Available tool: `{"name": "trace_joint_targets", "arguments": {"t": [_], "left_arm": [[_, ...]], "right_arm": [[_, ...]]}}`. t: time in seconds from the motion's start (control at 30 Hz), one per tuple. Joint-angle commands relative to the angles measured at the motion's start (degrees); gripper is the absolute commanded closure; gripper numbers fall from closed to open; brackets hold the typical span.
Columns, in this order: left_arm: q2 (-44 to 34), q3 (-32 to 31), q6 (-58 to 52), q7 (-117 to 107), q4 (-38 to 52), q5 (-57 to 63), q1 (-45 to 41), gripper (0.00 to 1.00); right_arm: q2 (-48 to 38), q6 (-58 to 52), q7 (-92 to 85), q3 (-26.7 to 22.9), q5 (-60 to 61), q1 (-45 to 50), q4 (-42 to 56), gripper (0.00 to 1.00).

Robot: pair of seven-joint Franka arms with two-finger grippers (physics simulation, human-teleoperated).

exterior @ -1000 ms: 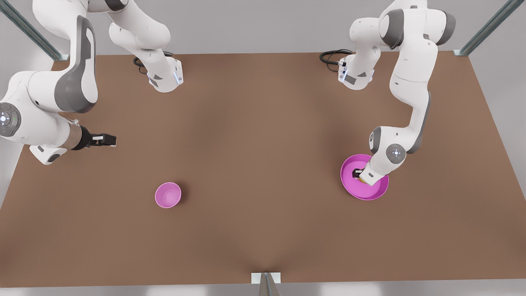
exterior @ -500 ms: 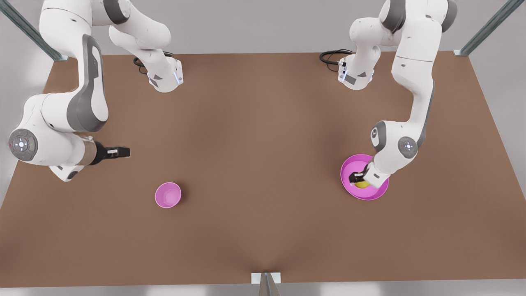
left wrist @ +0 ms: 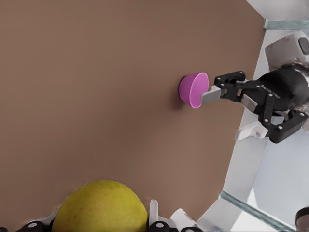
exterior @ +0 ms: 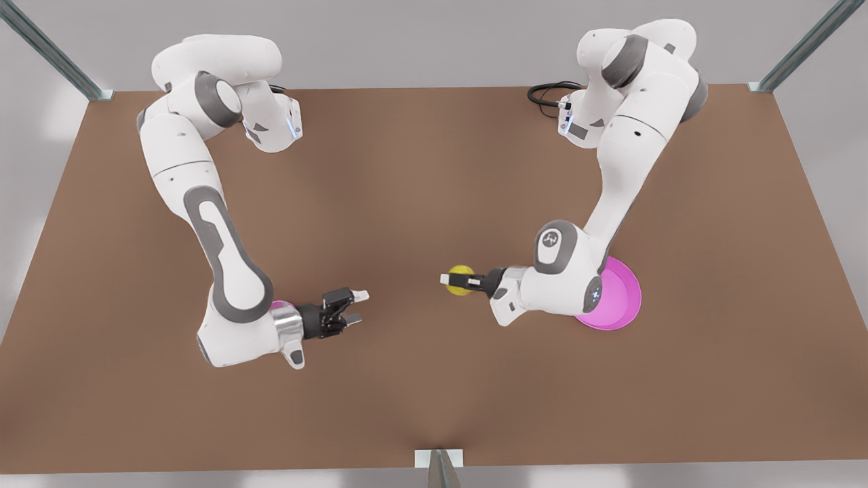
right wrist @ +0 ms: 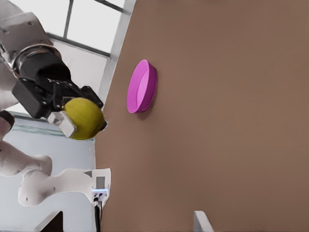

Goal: Use the left arm to pick up the apple from the plate, transfer it to the gripper of the right arm, and then use the right arm to place it into the bowl

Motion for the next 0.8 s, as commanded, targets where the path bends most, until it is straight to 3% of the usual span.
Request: {"name": "trace_joint_targets", "arguments": {"t": [0.0, 0.1, 0.33, 0.53, 0.77], "left_arm": [[2.4, -2.2, -2.7, 3.9, 2.6, -5.7, -0.1, 0.25], [8.0, -4.4, -2.6, 8.8, 7.5, -5.8, -0.1, 0.25], [10.5, -5.9, -0.2, 11.8, 8.8, -7.3, -0.2, 0.25], [12.0, -5.6, 7.4, 14.1, 9.5, -7.2, -0.8, 0.25], [12.6, -5.7, 9.3, 12.1, 10.6, -7.4, -0.8, 0.25]], "right_arm": [[1.2, 7.9, -64.1, 1.4, 2.7, 0.1, 0.0, 0.0], [3.1, 10.2, -74.1, 3.5, 4.5, 0.0, 0.0, 0.0], [3.8, 11.2, -84.0, 6.2, 11.9, -2.4, -2.4, 0.0], [3.7, 21.0, -92.1, 14.9, 14.2, -7.1, -9.9, 0.0], [4.3, 22.9, -93.7, 15.4, 19.8, -5.3, -11.5, 0.0]]}}
